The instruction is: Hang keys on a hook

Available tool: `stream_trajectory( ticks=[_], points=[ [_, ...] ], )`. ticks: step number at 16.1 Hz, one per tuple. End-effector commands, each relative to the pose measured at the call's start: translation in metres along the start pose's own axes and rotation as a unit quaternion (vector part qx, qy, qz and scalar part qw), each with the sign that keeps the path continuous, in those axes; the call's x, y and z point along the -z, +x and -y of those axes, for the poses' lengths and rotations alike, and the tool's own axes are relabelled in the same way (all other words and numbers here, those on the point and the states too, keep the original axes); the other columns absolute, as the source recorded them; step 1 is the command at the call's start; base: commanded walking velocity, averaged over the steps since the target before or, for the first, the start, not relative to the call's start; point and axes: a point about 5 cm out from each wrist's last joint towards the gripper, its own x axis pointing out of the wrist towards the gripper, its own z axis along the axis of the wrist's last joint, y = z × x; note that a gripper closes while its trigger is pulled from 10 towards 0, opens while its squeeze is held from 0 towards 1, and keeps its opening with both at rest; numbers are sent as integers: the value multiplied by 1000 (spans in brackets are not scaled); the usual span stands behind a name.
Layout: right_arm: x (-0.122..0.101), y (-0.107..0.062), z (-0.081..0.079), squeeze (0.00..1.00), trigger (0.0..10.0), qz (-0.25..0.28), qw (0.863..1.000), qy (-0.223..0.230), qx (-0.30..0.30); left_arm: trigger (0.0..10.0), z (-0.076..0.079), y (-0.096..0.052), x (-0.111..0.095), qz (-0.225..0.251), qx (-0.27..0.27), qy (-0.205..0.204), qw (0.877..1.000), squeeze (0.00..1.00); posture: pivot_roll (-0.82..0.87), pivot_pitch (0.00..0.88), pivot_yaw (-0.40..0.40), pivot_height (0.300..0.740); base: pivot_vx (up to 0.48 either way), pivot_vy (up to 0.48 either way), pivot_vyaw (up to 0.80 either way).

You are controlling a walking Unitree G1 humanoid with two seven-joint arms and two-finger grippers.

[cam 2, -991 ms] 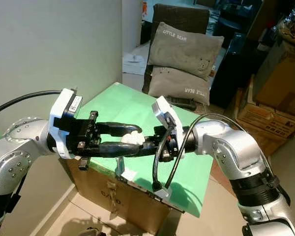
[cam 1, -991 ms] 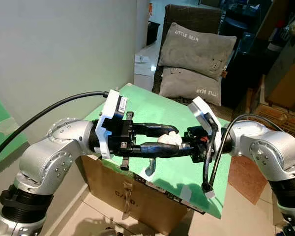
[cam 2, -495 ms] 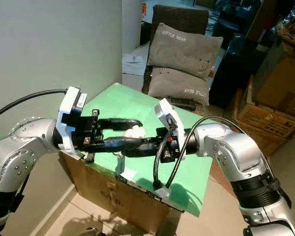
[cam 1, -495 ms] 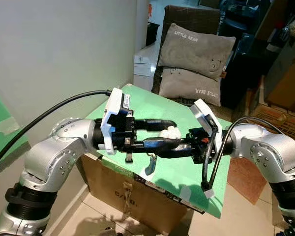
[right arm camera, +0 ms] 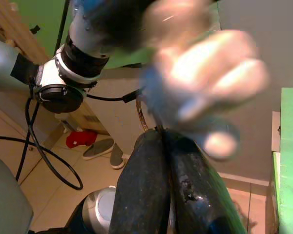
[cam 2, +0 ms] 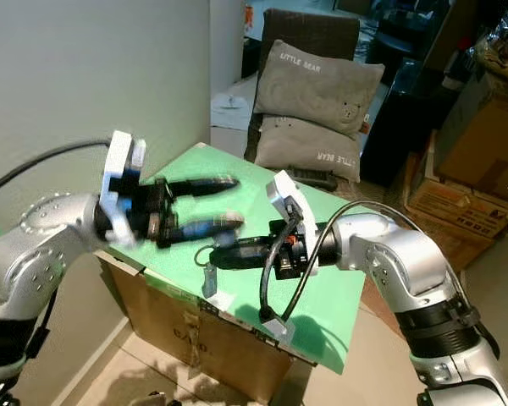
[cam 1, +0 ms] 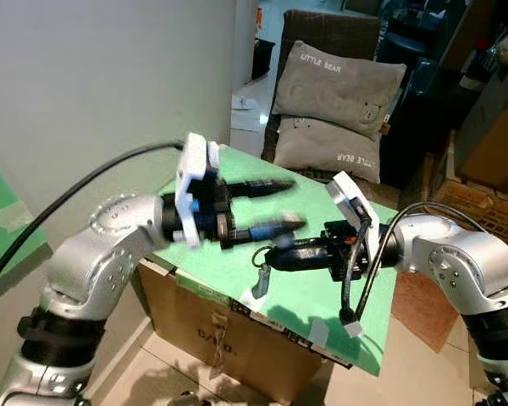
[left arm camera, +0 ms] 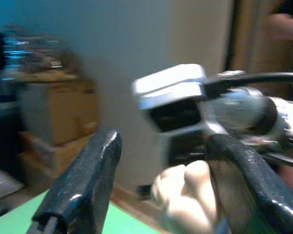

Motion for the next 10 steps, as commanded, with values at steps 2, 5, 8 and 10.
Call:
stream_trajectory(
  ticks=[2,5,8,10],
  points=[
    [6,-4,3,0,0,1,1000,13,18,10000,-23,-5,-3,-3,-106,18,994,1000,45,0,-51,740,0,0,0],
    [11,-3,15,0,0,29,997,29,68,10000,-47,-16,16,-30,-268,-20,963,1000,44,0,-52,740,0,0,0],
    [14,4,26,0,0,63,989,25,129,10000,-57,-28,32,-44,-375,-44,925,1000,52,0,-52,740,0,0,0],
    [14,16,40,0,0,93,969,-16,230,10000,-52,-38,56,-60,-464,-64,881,1000,59,0,-50,740,0,0,0]
  ],
)
